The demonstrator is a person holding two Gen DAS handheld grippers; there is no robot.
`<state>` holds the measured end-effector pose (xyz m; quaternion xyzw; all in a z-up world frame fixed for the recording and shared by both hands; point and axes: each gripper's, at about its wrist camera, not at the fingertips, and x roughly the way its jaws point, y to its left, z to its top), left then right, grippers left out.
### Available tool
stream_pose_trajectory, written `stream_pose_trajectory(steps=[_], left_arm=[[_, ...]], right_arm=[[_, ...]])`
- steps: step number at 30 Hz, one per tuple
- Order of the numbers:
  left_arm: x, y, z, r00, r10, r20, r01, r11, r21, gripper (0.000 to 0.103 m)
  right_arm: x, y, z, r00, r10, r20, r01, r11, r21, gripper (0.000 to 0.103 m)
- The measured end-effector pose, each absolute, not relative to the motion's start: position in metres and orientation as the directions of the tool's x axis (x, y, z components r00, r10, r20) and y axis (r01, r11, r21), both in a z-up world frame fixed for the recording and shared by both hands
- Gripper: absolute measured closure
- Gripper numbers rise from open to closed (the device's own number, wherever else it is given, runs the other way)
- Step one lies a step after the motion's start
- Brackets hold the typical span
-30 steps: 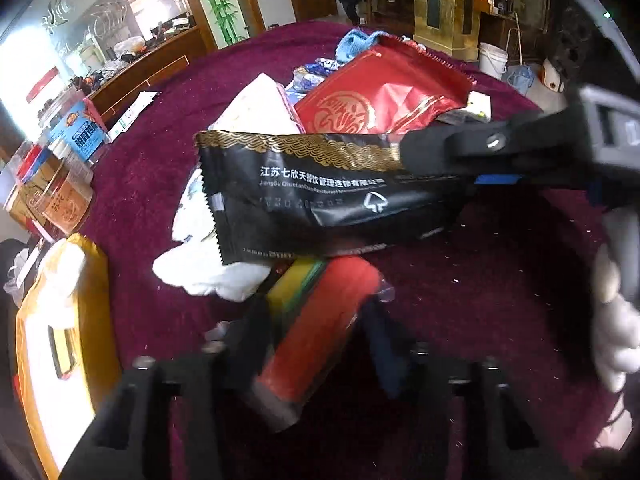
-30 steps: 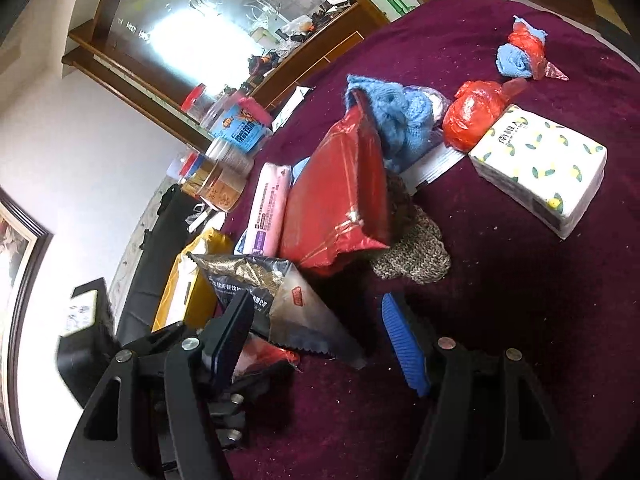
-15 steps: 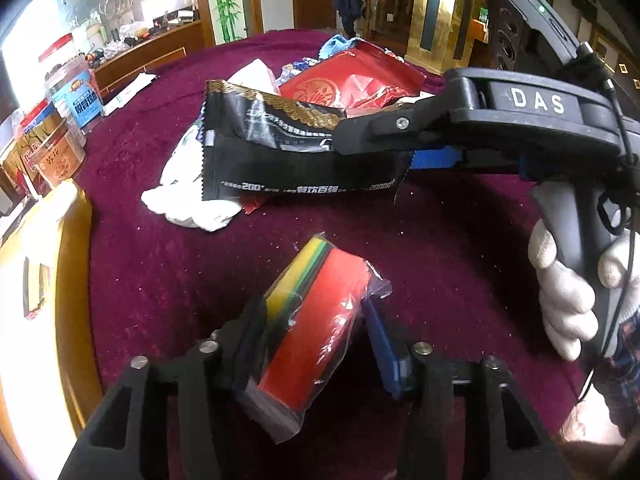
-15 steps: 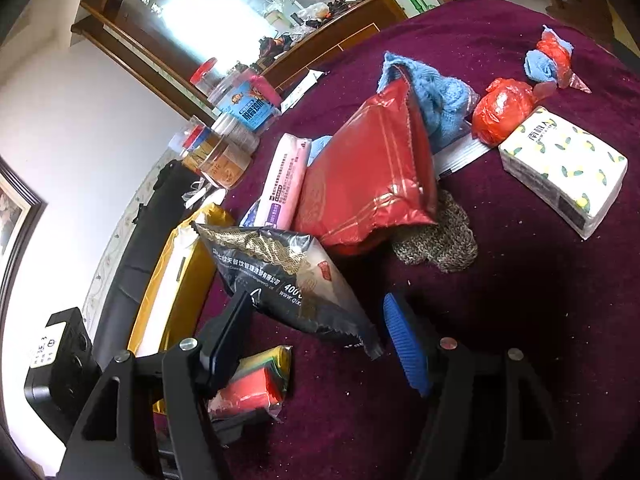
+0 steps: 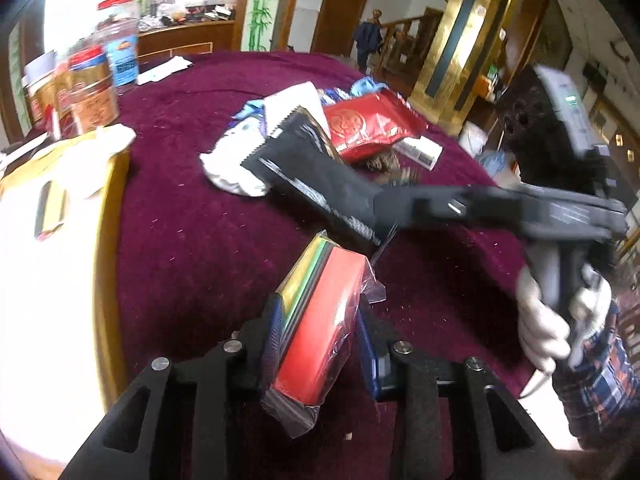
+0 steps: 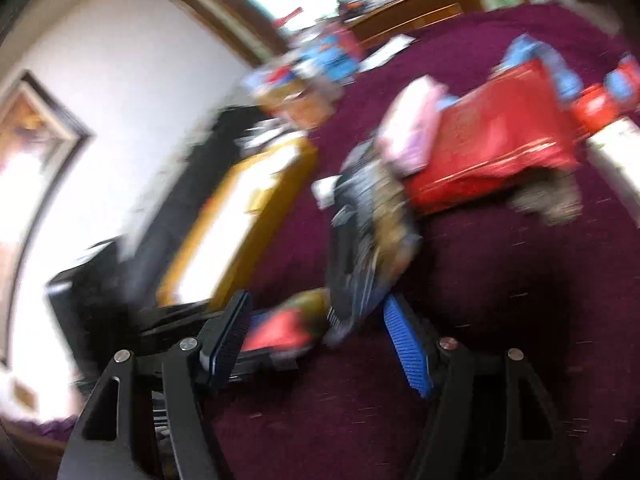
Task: Organize soft objects
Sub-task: 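Grasp the red-yellow strip bag with the left tool while the right tool grasps the black snack packet, then place the red-yellow strip bag on the tray while the right tool places the black packet beside it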
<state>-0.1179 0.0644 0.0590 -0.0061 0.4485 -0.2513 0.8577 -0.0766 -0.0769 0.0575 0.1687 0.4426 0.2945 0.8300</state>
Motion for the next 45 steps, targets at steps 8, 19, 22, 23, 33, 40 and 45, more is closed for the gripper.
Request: stream_pose_trajectory(steps=[8, 19, 22, 23, 33, 40, 45], left_arm=[[-0.128, 0.103, 0.065, 0.466, -0.521, -0.715, 0.389, 0.847, -0.363, 0.067], [-0.138, 0.169, 0.086, 0.546, -0.521, -0.656, 0.292, 0.852, -0.434, 0.067], [-0.135, 0.191, 0.093, 0.565, -0.536, -0.627, 0.272, 0.839, -0.472, 0.069], [-0.135, 0.198, 0.098, 0.581, -0.528, -0.62, 0.265, 0.843, -0.469, 0.075], [-0.131, 0.226, 0.095, 0.58, -0.499, -0.644, 0.216, 0.856, -0.47, 0.077], [-0.133, 0.14, 0.091, 0.521, -0.46, -0.719, 0.365, 0.882, -0.299, 0.035], [-0.108, 0.102, 0.07, 0.488, -0.364, -0.793, 0.358, 0.912, -0.198, 0.035]], right_arm=[[-0.07, -0.063, 0.072, 0.565, 0.373, -0.736, -0.242, 0.928, 0.285, 0.036], [-0.043, -0.002, 0.051, 0.562, 0.155, -0.813, -0.23, 0.973, 0.027, 0.072], [-0.05, -0.005, 0.058, 0.565, 0.173, -0.807, -0.228, 0.972, 0.05, 0.079], [-0.052, -0.004, 0.062, 0.566, 0.182, -0.804, -0.231, 0.971, 0.058, 0.079], [-0.068, 0.002, 0.106, 0.582, 0.29, -0.76, -0.275, 0.949, 0.151, 0.08], [-0.068, 0.005, 0.106, 0.548, 0.381, -0.745, -0.296, 0.921, 0.253, 0.08], [-0.074, -0.004, 0.099, 0.528, 0.412, -0.743, -0.289, 0.909, 0.299, 0.08]])
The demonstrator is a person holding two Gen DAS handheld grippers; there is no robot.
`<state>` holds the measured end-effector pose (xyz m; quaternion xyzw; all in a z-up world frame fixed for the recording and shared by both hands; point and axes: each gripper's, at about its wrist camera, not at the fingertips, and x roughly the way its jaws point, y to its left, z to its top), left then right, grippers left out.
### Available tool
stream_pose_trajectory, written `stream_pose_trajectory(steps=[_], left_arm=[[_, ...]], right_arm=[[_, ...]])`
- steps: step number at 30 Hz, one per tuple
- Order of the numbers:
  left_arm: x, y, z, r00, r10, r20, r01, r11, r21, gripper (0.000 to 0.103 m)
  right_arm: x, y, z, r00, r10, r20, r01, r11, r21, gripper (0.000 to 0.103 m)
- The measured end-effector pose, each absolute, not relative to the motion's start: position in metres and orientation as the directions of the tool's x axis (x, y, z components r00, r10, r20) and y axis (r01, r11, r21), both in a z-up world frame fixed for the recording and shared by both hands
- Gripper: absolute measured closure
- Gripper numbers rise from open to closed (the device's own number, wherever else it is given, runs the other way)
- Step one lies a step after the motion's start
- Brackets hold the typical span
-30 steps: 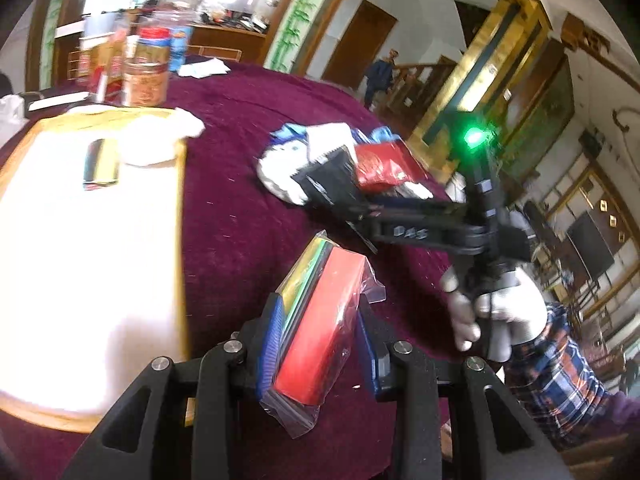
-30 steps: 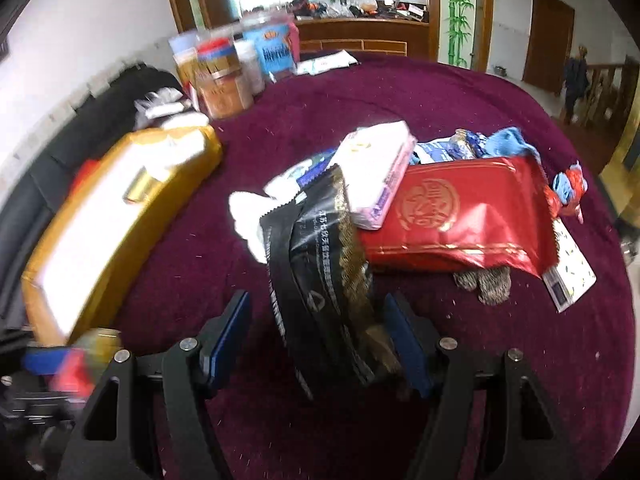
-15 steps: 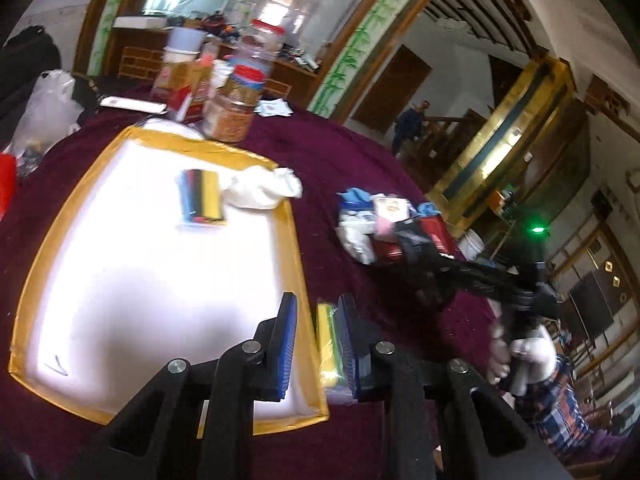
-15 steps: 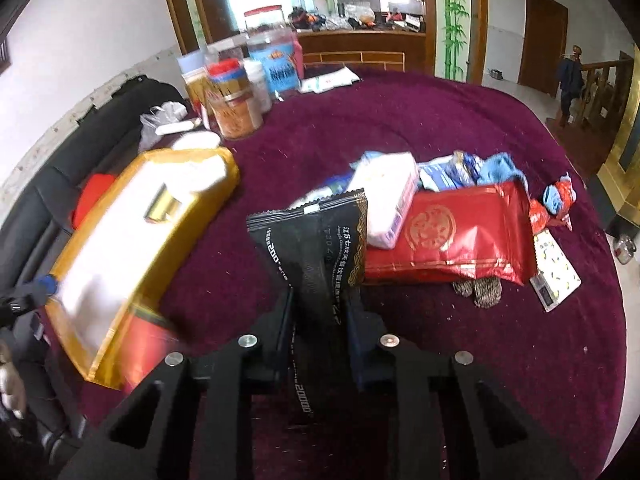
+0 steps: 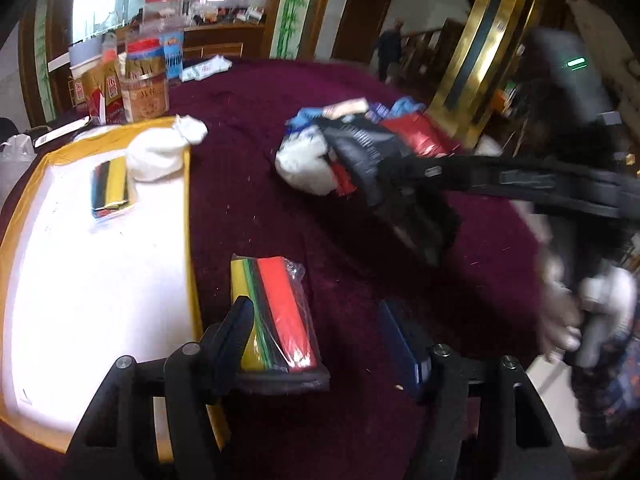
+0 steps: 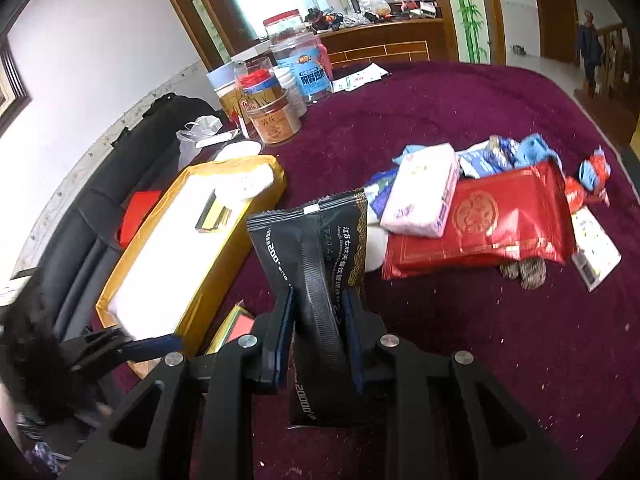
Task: Organize soft objects
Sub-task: 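Place the red-yellow strip bag on the tray while the right tool places the black packet beside it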
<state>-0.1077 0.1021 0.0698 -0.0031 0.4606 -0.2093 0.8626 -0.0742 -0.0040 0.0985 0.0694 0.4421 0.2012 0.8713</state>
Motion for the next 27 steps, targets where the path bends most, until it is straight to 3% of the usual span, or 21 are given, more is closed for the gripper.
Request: stream_pose_trajectory(steps=[8, 9, 10, 11, 16, 22, 27], left_arm=[[-0.087, 0.084, 0.042, 0.488, -0.214, -0.846, 0.31, 0.949, -0.062, 0.035], [-0.086, 0.081, 0.04, 0.493, -0.207, -0.845, 0.319, 0.947, -0.046, 0.045], [-0.085, 0.078, 0.038, 0.5, -0.189, -0.845, 0.323, 0.946, -0.021, 0.07], [-0.086, 0.078, 0.038, 0.521, -0.165, -0.837, 0.319, 0.948, 0.012, 0.071], [-0.097, 0.087, 0.057, 0.541, -0.263, -0.799, 0.333, 0.939, -0.084, 0.076], [-0.104, 0.126, 0.1, 0.551, -0.435, -0.712, 0.334, 0.897, -0.289, 0.076], [-0.075, 0.196, 0.116, 0.611, -0.352, -0.709, 0.178, 0.934, -0.311, 0.075]], right_arm=[[-0.084, -0.021, 0.093, 0.524, 0.454, -0.721, -0.296, 0.89, 0.346, 0.079], [-0.085, -0.022, 0.091, 0.523, 0.459, -0.718, -0.296, 0.888, 0.353, 0.079], [-0.085, -0.023, 0.091, 0.522, 0.463, -0.717, -0.295, 0.886, 0.357, 0.079], [-0.085, -0.025, 0.09, 0.521, 0.467, -0.714, -0.295, 0.884, 0.363, 0.079], [-0.088, -0.032, 0.093, 0.527, 0.484, -0.699, -0.295, 0.875, 0.383, 0.079], [-0.088, -0.028, 0.111, 0.516, 0.544, -0.661, -0.328, 0.839, 0.434, 0.079], [-0.07, 0.012, 0.129, 0.444, 0.636, -0.631, -0.388, 0.772, 0.505, 0.079]])
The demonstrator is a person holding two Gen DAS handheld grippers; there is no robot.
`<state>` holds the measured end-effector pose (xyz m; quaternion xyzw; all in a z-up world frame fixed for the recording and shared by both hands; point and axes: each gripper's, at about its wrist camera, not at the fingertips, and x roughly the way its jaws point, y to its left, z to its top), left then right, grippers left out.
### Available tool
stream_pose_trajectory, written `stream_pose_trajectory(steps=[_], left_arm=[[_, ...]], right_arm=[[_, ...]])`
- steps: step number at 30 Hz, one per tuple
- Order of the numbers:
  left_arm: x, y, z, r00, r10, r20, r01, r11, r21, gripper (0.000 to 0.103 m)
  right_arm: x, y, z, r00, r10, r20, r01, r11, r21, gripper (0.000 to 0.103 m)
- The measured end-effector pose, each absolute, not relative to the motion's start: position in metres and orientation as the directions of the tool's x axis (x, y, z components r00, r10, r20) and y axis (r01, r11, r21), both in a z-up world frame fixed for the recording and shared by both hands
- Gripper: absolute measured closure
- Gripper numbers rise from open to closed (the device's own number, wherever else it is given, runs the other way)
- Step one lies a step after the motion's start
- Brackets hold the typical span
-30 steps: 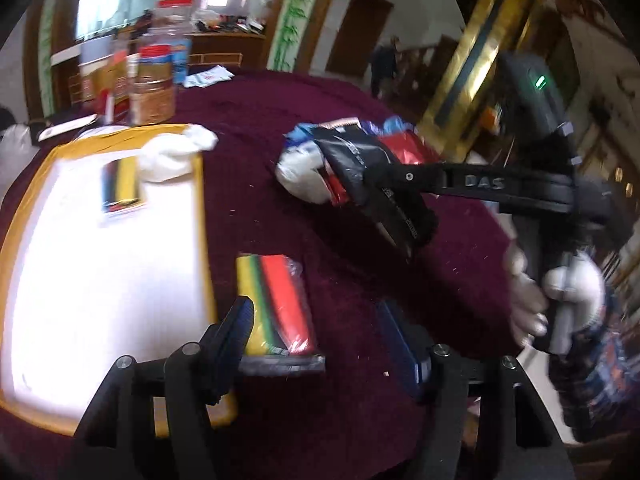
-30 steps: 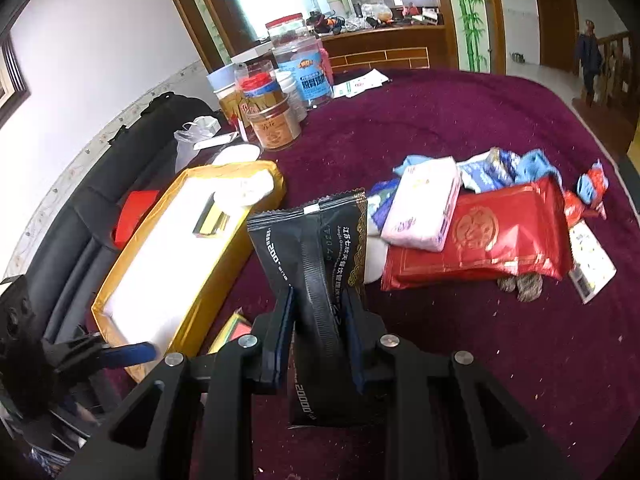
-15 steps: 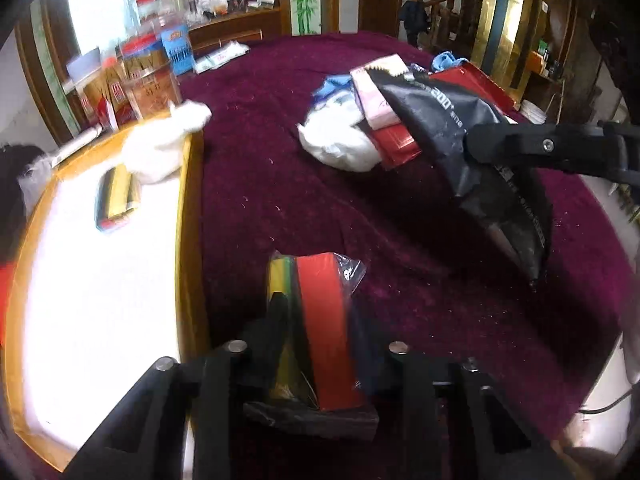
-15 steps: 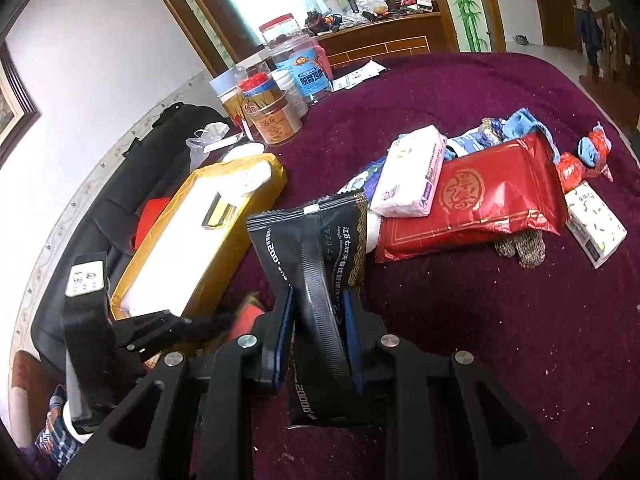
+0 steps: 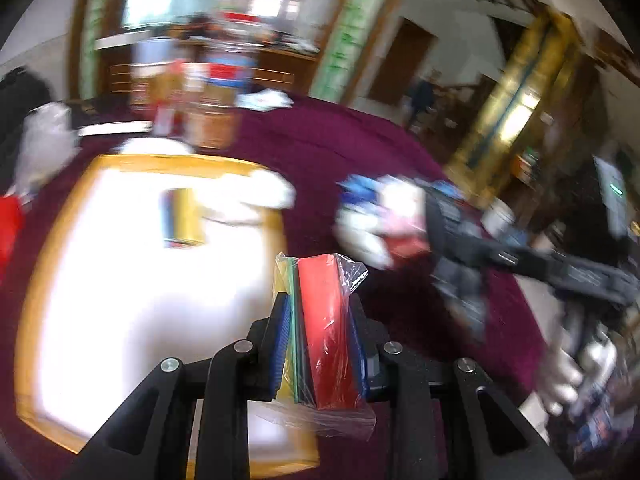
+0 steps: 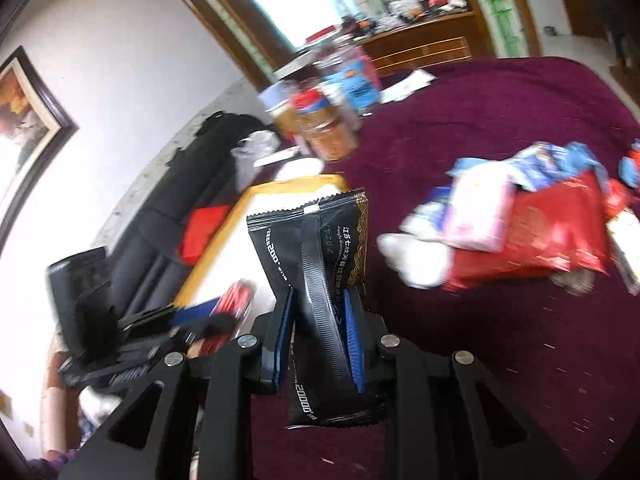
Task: Organize soft objects
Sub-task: 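Place the red-yellow strip bag on the tray while the right tool places the black packet beside it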
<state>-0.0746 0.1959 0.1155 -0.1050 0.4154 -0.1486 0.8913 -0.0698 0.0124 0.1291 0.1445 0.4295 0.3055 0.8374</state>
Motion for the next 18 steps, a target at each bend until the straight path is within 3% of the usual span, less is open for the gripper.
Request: stream_pose_trajectory(steps=[8, 18], left_arm=[[-0.004, 0.29, 0.083, 0.58, -0.202, -0.789, -0.075, 0.952, -0.298, 0.075], [0.053, 0.333, 0.053, 0.571, -0.146, -0.808, -0.212, 0.924, -0.317, 0.073]], right_arm=[[-0.015, 0.115, 0.124, 0.273, 0.737, -0.619, -0.405, 0.671, 0.62, 0.079], [0.076, 0.197, 0.06, 0.179, 0.805, -0.566, -0.182, 0.593, 0.785, 0.078]])
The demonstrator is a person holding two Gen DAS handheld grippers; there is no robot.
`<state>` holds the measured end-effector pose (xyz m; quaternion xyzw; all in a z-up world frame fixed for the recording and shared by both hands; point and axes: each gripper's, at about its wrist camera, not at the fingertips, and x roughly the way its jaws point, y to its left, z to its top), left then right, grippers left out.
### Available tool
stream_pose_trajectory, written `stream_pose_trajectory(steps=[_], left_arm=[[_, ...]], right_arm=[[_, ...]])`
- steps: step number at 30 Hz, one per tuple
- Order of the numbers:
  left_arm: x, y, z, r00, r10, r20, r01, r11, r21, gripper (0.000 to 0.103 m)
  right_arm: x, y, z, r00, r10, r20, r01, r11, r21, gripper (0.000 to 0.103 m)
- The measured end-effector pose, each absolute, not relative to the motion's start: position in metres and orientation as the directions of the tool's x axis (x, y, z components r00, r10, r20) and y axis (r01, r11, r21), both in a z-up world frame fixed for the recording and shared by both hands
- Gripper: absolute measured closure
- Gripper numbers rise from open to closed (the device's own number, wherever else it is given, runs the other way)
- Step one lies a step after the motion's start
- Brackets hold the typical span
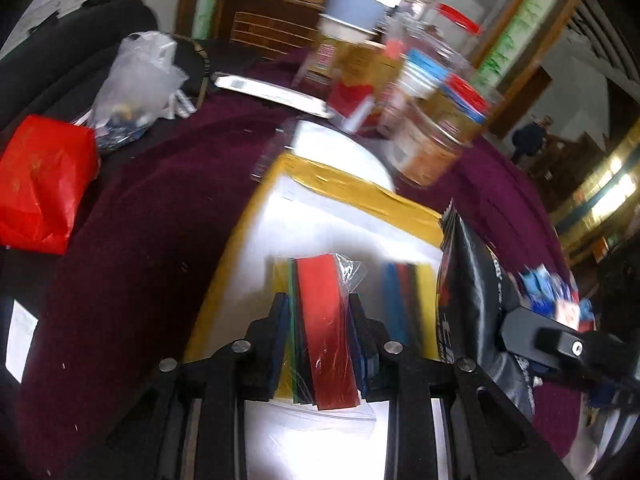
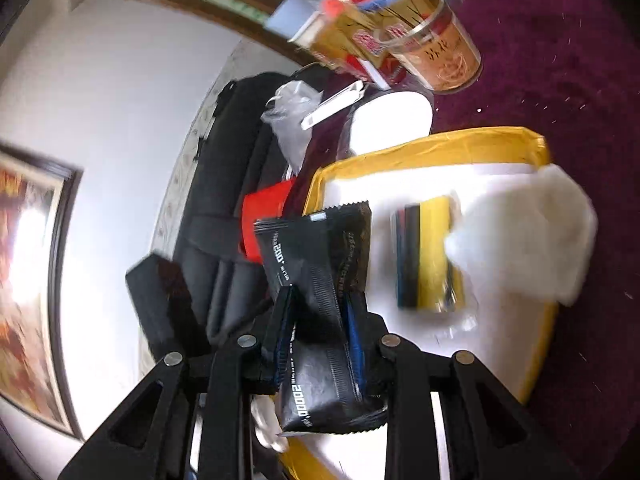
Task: Organize soft objects
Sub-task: 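Place the red-yellow strip bag on the tray while the right tool places the black packet beside it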
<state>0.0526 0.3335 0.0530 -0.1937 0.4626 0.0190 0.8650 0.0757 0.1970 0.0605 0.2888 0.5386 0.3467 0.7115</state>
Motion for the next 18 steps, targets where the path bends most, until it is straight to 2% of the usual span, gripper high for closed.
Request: stream_pose_trajectory(steps=[2, 5, 8, 11, 14, 16, 18], left_arm=[[0.055, 0.344, 0.047, 0.574, -0.14, -0.807, -0.251, 0.908, -0.336, 0.07], [0.052, 0.347, 0.051, 0.593, -0.185, -0.784, -0.24, 0.888, -0.391, 0.054], [0.044, 0.346, 0.059, 0.605, -0.163, -0.78, -0.247, 0.893, -0.377, 0.052], [0.032, 0.348, 0.07, 0.636, -0.195, -0.747, -0.224, 0.88, -0.42, 0.05], [0.015, 0.349, 0.082, 0.675, -0.198, -0.711, -0.214, 0.869, -0.446, 0.045], [0.005, 0.349, 0.087, 0.693, -0.212, -0.69, -0.199, 0.863, -0.464, 0.042], [-0.005, 0.347, 0.09, 0.7, -0.223, -0.678, -0.191, 0.857, -0.479, 0.042]], right_arm=[[0.09, 0.201, 0.042, 0.163, 0.828, -0.537, -0.116, 0.557, 0.823, 0.078], [0.1, 0.207, 0.018, 0.142, 0.833, -0.534, -0.053, 0.545, 0.837, 0.078], [0.105, 0.215, 0.009, 0.147, 0.812, -0.564, -0.054, 0.576, 0.816, 0.078], [0.107, 0.227, 0.018, 0.181, 0.74, -0.648, -0.114, 0.67, 0.733, 0.078], [0.104, 0.241, 0.028, 0.249, 0.615, -0.748, -0.19, 0.788, 0.585, 0.072], [0.102, 0.249, 0.03, 0.279, 0.56, -0.78, -0.226, 0.828, 0.514, 0.069], [0.1, 0.252, 0.03, 0.281, 0.561, -0.779, -0.236, 0.827, 0.51, 0.068]])
